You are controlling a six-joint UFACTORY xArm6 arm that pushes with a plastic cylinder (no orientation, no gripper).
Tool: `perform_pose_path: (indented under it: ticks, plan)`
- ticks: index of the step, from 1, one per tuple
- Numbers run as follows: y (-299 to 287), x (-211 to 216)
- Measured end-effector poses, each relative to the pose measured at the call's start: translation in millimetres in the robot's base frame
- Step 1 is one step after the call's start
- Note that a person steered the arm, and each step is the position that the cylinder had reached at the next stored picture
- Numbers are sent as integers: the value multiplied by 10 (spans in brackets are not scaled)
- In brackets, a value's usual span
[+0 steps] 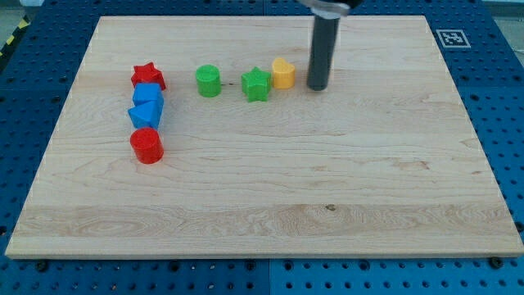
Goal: Slide green star closer to green star
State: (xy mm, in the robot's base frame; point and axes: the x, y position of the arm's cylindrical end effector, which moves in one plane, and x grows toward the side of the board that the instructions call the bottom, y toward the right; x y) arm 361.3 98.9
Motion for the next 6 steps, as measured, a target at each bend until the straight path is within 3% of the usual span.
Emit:
perform_pose_path:
  ticks: [2, 4, 6]
  plan:
    - [263, 2]
    - [-561, 257]
    - [-1112, 234]
